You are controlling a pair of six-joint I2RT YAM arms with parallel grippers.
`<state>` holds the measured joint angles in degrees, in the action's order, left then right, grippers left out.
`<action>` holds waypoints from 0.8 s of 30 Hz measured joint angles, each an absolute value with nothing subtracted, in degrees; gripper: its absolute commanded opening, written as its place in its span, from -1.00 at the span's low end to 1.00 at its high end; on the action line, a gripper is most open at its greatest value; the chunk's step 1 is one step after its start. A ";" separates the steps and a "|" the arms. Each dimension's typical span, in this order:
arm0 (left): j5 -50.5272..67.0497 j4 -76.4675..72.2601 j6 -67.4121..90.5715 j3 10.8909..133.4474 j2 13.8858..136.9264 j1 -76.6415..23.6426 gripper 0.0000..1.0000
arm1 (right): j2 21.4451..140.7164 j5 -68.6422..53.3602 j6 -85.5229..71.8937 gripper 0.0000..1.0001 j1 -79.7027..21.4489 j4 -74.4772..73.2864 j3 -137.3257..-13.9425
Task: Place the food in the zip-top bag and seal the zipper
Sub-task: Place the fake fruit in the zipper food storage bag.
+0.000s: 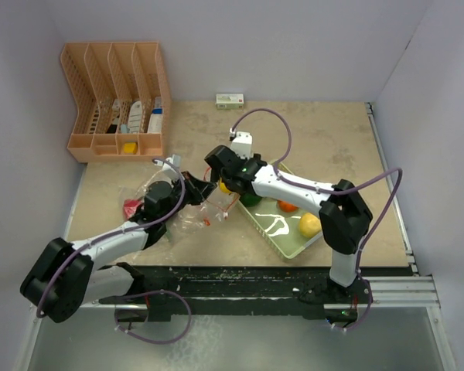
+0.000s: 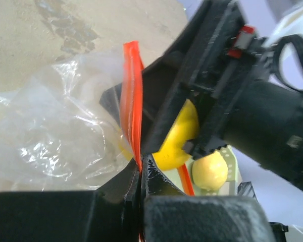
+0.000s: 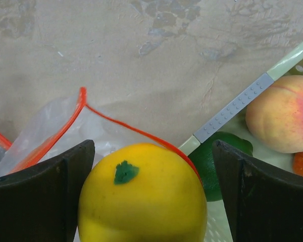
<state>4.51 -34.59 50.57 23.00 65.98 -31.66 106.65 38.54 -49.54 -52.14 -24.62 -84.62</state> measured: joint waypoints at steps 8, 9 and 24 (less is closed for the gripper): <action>4.29 -39.59 50.57 21.87 71.24 -31.77 -1.00 | 102.17 34.24 -45.32 0.99 -52.51 -23.16 -83.37; 4.25 -39.75 50.46 21.87 71.13 -31.77 -1.00 | 100.42 33.19 -44.58 0.99 -52.51 -22.39 -82.50; 4.03 -37.82 49.89 22.04 67.26 -31.77 -1.00 | 85.65 27.31 -40.80 0.55 -51.72 -18.52 -69.45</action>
<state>4.03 -37.82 49.89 22.04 67.26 -31.77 85.65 27.31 -40.80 -51.72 -18.52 -69.45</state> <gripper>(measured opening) 0.004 0.818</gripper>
